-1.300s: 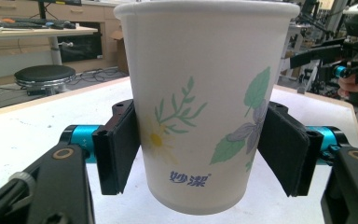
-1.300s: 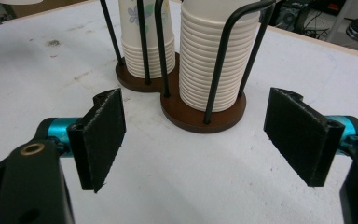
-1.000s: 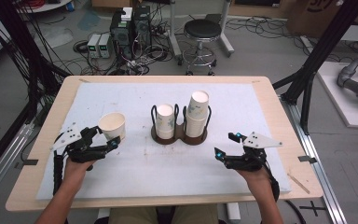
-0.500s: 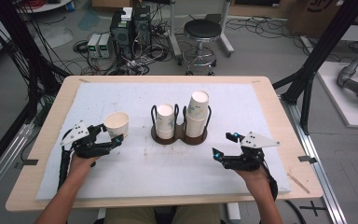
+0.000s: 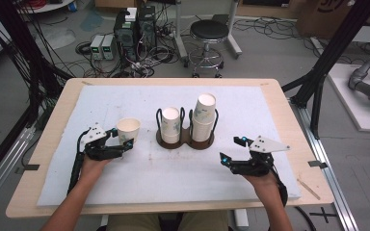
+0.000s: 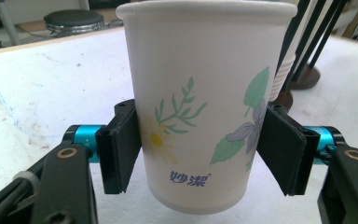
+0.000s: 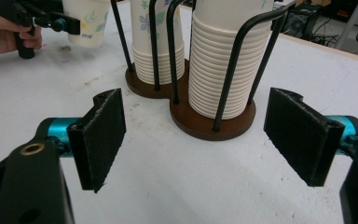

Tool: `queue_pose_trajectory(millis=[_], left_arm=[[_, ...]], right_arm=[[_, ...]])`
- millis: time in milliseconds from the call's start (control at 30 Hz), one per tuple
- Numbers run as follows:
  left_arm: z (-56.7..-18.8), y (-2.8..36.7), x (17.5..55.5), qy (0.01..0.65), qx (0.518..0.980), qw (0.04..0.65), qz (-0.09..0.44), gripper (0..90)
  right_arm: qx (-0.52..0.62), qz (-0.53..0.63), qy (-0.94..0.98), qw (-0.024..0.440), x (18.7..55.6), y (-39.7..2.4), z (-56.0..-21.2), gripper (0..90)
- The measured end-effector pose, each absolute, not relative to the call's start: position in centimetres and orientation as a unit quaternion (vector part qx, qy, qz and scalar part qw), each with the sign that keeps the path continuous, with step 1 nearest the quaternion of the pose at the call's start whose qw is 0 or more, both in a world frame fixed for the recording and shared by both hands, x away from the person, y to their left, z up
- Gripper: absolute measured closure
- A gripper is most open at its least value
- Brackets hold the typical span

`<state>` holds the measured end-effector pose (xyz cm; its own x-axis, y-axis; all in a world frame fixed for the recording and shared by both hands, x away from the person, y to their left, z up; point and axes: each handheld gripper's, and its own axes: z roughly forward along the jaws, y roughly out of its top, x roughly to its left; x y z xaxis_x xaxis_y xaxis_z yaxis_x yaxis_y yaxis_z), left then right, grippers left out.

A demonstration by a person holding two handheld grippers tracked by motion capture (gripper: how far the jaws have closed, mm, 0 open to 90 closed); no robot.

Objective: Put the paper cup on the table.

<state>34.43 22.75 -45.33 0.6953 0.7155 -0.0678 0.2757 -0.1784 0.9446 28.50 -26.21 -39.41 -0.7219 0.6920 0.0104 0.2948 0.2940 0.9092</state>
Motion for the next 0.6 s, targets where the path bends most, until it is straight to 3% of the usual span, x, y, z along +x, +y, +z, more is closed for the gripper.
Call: queue_pose_trajectory(millis=[200,600], left_arm=[[-45.3,21.8,34.3,0.346,0.777,0.488,0.197,33.9],[-45.4,22.9,33.2,0.362,0.785,0.470,0.180,34.0]], right_arm=[[0.315,0.500,0.783,0.192,28.5,-26.1,-39.5,21.2],[0.312,0.501,0.784,0.192,28.4,-26.1,-39.4,21.2]])
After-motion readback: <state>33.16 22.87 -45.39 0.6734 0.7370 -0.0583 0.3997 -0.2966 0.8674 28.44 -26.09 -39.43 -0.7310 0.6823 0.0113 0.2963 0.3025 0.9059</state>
